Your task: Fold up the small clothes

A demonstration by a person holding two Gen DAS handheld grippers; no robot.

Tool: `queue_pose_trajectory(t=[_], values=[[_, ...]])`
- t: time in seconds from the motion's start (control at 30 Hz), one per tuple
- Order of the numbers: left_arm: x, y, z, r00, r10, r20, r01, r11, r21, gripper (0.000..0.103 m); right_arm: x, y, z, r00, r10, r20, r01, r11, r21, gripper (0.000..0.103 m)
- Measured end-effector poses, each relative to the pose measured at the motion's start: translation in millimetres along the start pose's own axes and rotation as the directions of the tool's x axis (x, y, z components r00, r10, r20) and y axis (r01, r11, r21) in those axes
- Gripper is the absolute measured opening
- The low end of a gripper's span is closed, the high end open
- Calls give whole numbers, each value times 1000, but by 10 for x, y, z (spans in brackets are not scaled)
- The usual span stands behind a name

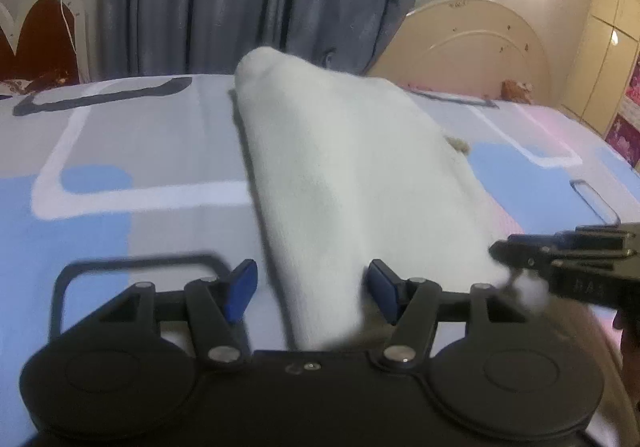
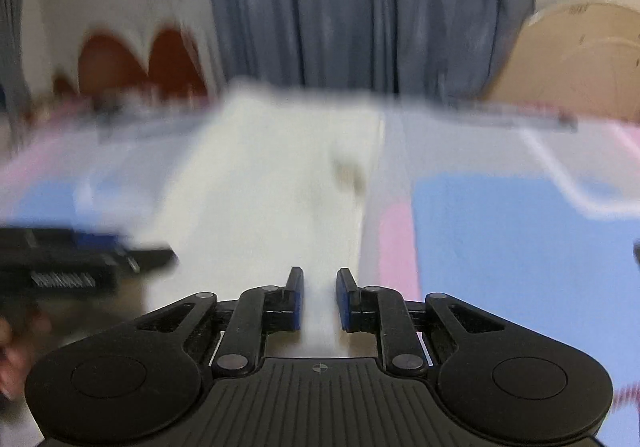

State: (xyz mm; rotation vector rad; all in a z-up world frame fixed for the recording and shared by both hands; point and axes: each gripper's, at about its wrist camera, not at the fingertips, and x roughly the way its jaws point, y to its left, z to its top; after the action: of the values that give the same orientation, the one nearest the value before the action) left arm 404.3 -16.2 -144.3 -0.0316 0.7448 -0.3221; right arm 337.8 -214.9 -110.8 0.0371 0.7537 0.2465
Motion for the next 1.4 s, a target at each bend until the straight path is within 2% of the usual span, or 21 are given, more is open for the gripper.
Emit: queue_pose_trajectory(t=[0.07,0.13,0.2,0.23,0.3,0.57,0.63,0.7,0.73,0.77,0.8,0.87,0.93,0.97,1.0,1.03,1.07,1.17,1.23,1.33,1.4], values=[[-119,24,33,1000,8,-16,-9,1000,-27,60,-72,-14,2,1000,-2,-18,3,1000,27,18],[-221,18,49,1000,23,15,-23,999,-23,61,-234,28,29,1000,-1,24,0,999,35,18],[-165,23,23,999,48,-18,-49,999,-11,62,-356,101,53,997,17,81,-19,1000,22,18],[-134,33,-8,998,51,-37,-52,999,-17,65,-323,114,21,997,18,77,-20,1000,23,18],[-133,51,-8,998,49,-41,-50,998,-30,66,-46,126,-37,999,-15,-46,16,1000,25,18],[-284,-13,144,999,46,5,-45,998,-33,66,-272,225,79,997,-17,77,13,999,50,18],[-312,24,240,997,50,57,-48,998,-43,65,-240,224,126,995,-10,96,5,998,55,18],[-308,60,395,994,25,102,-19,998,-59,57,-199,213,254,991,-21,134,15,999,51,18],[-258,80,518,994,-20,106,27,998,-61,46,-159,192,347,988,-20,151,12,998,57,18],[-185,110,669,990,-85,109,95,992,-85,43,-98,169,454,986,-22,166,12,998,62,18],[-139,132,762,985,-120,122,134,984,-115,44,-41,143,552,982,-29,186,17,998,65,18],[43,143,954,982,-127,140,147,978,-147,46,119,97,747,978,-36,208,18,996,87,18],[344,164,1008,983,-168,78,180,967,-180,47,280,54,858,978,-25,209,3,994,108,18],[562,182,960,984,-179,10,178,965,-195,44,376,59,873,980,-17,196,-3,995,98,18],[677,184,883,981,-195,12,194,965,-177,46,532,69,865,990,-27,137,16,997,81,18],[684,180,862,979,-200,24,201,964,-175,45,764,57,813,999,-34,28,32,997,72,18],[630,151,890,983,-185,17,185,967,-174,45,766,78,759,996,-47,77,44,998,38,18],[399,112,891,986,-142,82,153,977,-146,48,616,122,827,995,-46,84,46,999,4,18],[475,97,828,993,-110,30,113,986,-120,47,464,69,818,989,-14,148,8,999,45,18],[472,65,770,996,-81,36,84,993,-78,47,676,111,739,998,-26,58,25,1000,15,18],[399,24,770,998,-49,43,52,997,-55,47,651,180,751,997,-44,64,45,999,-19,18]])
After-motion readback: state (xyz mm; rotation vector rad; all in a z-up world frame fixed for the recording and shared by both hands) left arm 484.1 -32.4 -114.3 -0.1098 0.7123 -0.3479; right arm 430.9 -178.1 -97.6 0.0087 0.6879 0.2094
